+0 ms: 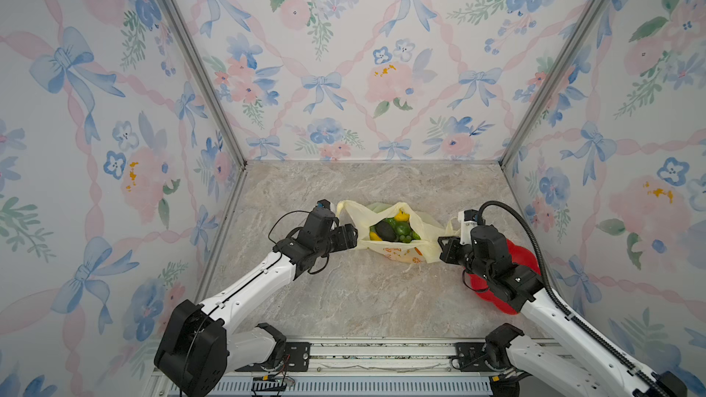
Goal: Take fruits out of the plastic bag
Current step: Spread open the plastic bag at the center of the table.
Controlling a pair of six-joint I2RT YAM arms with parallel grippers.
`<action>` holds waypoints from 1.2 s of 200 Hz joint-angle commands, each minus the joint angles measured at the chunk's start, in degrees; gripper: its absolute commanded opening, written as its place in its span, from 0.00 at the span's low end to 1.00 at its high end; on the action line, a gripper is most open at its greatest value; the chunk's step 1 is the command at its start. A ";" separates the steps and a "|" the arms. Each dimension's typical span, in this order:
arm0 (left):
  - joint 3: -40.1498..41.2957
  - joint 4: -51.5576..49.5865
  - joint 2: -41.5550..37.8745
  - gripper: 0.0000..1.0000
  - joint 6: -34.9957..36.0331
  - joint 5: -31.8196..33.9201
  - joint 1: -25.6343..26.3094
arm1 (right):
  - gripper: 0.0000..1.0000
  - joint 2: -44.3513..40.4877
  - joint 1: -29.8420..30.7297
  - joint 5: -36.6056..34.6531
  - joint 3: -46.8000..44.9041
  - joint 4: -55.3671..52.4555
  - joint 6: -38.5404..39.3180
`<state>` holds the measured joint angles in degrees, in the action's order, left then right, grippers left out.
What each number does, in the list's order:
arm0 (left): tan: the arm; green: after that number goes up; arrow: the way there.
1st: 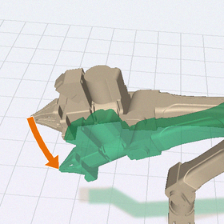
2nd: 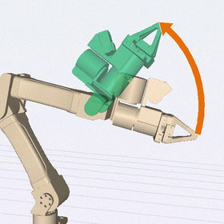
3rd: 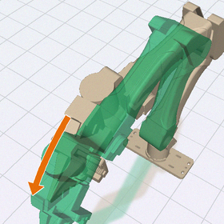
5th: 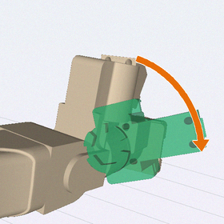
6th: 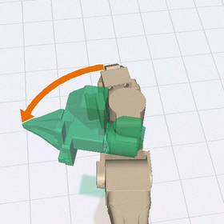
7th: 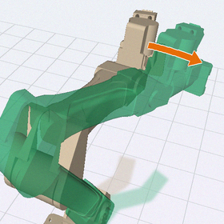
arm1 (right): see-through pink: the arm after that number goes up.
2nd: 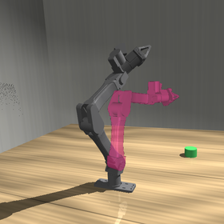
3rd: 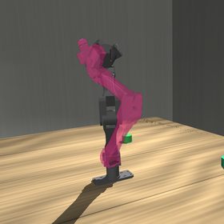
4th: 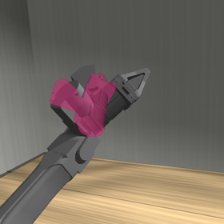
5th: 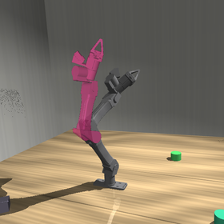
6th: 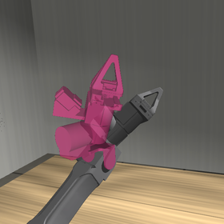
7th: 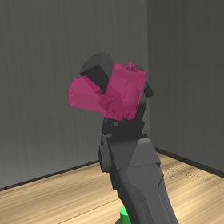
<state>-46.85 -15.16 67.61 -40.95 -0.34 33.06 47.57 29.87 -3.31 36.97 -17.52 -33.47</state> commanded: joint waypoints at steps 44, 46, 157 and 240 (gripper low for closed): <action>-10.08 -19.82 -9.61 0.98 7.87 17.34 4.71 | 0.00 1.07 3.06 -4.28 1.51 -2.13 1.39; -10.58 -20.24 -9.67 0.98 8.14 17.64 4.86 | 0.00 1.11 3.19 -4.36 1.63 -2.14 1.39; -29.85 -32.29 6.73 0.88 7.14 30.91 23.37 | 0.00 0.86 4.32 -7.18 3.47 -4.01 2.54; -38.78 -32.40 32.41 0.83 10.65 36.27 17.67 | 0.00 -1.02 4.85 -8.20 1.91 -3.86 3.56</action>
<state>-83.44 -45.63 96.97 -31.46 32.08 53.49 47.81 33.95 -10.02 39.16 -19.97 -31.14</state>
